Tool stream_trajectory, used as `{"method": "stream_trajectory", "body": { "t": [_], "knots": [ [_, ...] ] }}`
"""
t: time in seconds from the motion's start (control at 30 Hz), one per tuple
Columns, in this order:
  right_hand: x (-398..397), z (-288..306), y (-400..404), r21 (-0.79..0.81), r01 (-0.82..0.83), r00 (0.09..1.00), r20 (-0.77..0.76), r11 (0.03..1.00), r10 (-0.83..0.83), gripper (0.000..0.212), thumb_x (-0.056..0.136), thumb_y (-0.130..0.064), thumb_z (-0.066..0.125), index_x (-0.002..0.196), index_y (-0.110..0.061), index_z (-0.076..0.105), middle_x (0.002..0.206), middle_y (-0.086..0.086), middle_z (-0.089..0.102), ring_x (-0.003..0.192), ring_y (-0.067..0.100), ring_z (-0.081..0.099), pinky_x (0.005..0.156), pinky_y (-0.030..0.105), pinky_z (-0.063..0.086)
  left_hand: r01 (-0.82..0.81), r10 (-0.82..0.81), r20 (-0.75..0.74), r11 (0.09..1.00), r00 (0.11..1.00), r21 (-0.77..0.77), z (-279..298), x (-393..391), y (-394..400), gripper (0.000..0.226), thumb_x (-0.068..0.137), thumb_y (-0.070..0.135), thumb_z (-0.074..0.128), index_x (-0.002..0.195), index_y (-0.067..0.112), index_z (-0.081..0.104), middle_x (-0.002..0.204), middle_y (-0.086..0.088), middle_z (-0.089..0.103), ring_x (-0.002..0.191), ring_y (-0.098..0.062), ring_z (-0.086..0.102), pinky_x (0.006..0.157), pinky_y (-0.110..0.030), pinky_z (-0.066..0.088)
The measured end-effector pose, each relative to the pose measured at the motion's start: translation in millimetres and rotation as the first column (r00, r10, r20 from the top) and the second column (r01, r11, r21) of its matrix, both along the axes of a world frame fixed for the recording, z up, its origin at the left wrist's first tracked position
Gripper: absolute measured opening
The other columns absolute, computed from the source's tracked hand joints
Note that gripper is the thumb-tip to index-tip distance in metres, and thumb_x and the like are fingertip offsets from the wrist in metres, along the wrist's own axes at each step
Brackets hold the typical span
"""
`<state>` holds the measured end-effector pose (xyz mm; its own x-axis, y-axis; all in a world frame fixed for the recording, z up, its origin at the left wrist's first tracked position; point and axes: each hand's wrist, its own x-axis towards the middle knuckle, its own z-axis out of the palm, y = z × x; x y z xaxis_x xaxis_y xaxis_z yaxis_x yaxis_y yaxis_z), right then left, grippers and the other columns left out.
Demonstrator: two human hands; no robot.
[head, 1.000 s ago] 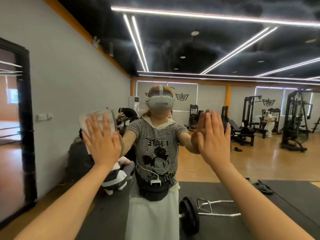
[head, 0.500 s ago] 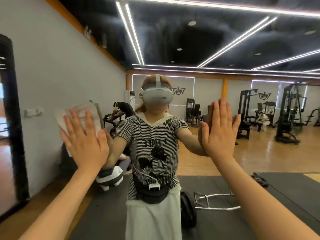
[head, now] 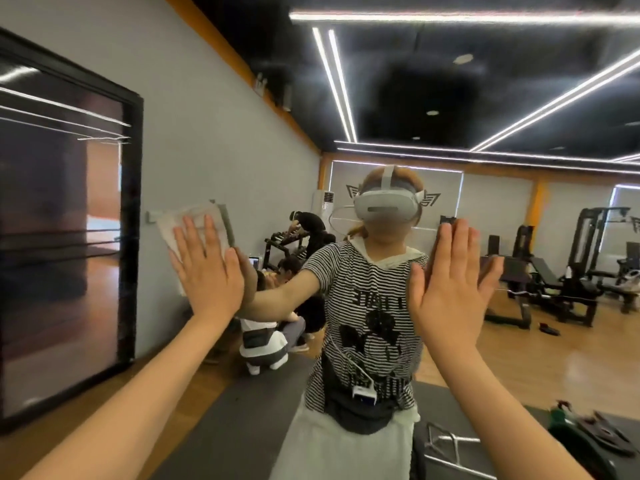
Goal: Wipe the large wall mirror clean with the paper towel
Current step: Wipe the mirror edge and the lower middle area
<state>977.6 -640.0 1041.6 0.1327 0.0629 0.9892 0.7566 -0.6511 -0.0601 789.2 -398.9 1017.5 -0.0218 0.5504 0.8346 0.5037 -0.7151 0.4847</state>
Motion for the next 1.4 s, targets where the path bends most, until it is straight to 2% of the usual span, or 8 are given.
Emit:
{"method": "stream_trajectory", "body": {
  "t": [0.13, 0.4, 0.53, 0.77, 0.9, 1.1, 1.23, 1.4],
  "knots": [
    [-1, -1, 0, 0.003, -0.001, 1.000, 0.018, 1.000, 0.001, 0.064, 0.097, -0.038, 0.029, 0.151, -0.005, 0.018, 0.159, 0.015, 0.019, 0.147, 0.026, 0.012, 0.117, 0.047, -0.006, -0.007, 0.006, 0.012, 0.999, 1.000, 0.037, 7, 30, -37, 0.062, 0.096, 0.041, 0.012, 0.152, 0.023, -0.007, 0.162, -0.009, -0.005, 0.148, -0.027, -0.009, 0.119, -0.048, -0.004],
    [4, 0, -2, -0.017, -0.057, 0.998, -0.007, 0.998, 0.057, 0.065, 0.097, -0.041, 0.028, 0.152, -0.008, 0.018, 0.160, 0.012, 0.016, 0.148, 0.024, 0.007, 0.117, 0.051, 0.001, 0.134, -0.027, -0.269, 0.912, 0.963, 0.389, 2, 32, -34, 0.060, 0.098, 0.036, 0.024, 0.154, 0.028, 0.003, 0.160, -0.007, 0.006, 0.148, -0.016, -0.010, 0.118, -0.035, -0.011],
    [4, -1, -2, -0.032, -0.051, 0.999, -0.021, 0.998, 0.050, 0.065, 0.098, -0.043, 0.026, 0.153, -0.008, 0.017, 0.160, 0.013, 0.016, 0.148, 0.023, 0.005, 0.116, 0.054, 0.006, 0.116, -0.069, -0.177, 0.956, 0.982, 0.270, 7, 5, -8, 0.060, 0.099, 0.038, 0.019, 0.154, 0.025, 0.001, 0.162, -0.012, 0.005, 0.149, -0.026, -0.002, 0.118, -0.051, 0.001],
    [3, -1, -1, -0.006, -0.048, 0.999, 0.005, 0.999, 0.048, 0.066, 0.097, -0.040, 0.029, 0.153, -0.007, 0.019, 0.160, 0.010, 0.013, 0.147, 0.025, 0.009, 0.116, 0.052, 0.000, -0.039, 0.070, 0.198, 0.987, 0.978, -0.153, 19, 41, -50, 0.055, 0.105, 0.025, 0.027, 0.155, 0.013, 0.008, 0.163, -0.012, 0.004, 0.149, -0.031, 0.000, 0.120, -0.051, 0.002],
    [4, -1, -1, -0.005, -0.037, 0.999, 0.008, 0.999, 0.037, 0.066, 0.097, -0.040, 0.031, 0.153, -0.007, 0.020, 0.160, 0.013, 0.017, 0.147, 0.025, 0.009, 0.116, 0.049, -0.003, -0.002, 0.003, 0.059, 1.000, 0.998, -0.017, 6, 67, -83, 0.060, 0.096, 0.042, 0.009, 0.151, 0.023, -0.007, 0.161, -0.006, -0.007, 0.148, -0.028, -0.007, 0.117, -0.049, -0.002],
    [5, -1, -2, -0.006, -0.044, 0.999, 0.024, 0.999, 0.044, 0.065, 0.097, -0.041, 0.030, 0.152, -0.007, 0.018, 0.160, 0.014, 0.019, 0.147, 0.025, 0.010, 0.117, 0.048, -0.006, 0.146, -0.084, -0.200, 0.937, 0.976, 0.319, -12, 50, -55, 0.063, 0.099, 0.038, 0.020, 0.152, 0.037, -0.012, 0.160, 0.004, -0.010, 0.147, -0.015, -0.016, 0.118, -0.032, -0.016],
    [5, -1, -2, -0.004, -0.035, 0.999, 0.014, 0.999, 0.035, 0.066, 0.098, -0.041, 0.029, 0.153, -0.007, 0.019, 0.160, 0.012, 0.017, 0.148, 0.022, 0.007, 0.117, 0.047, -0.008, 0.047, -0.046, -0.012, 0.985, 0.999, 0.164, -8, 16, -17, 0.057, 0.102, 0.033, 0.018, 0.154, 0.022, -0.003, 0.162, -0.006, -0.001, 0.149, -0.028, 0.001, 0.120, -0.052, 0.004],
    [4, -1, 0, 0.000, -0.028, 0.999, 0.016, 1.000, 0.028, 0.066, 0.097, -0.040, 0.031, 0.153, -0.006, 0.018, 0.160, 0.013, 0.017, 0.148, 0.025, 0.009, 0.117, 0.049, -0.006, -0.030, 0.031, 0.088, 0.999, 0.996, -0.018, 0, 17, -21, 0.059, 0.100, 0.028, 0.018, 0.154, 0.009, 0.010, 0.162, -0.015, 0.008, 0.149, -0.032, 0.004, 0.118, -0.057, 0.010]
  ]
}}
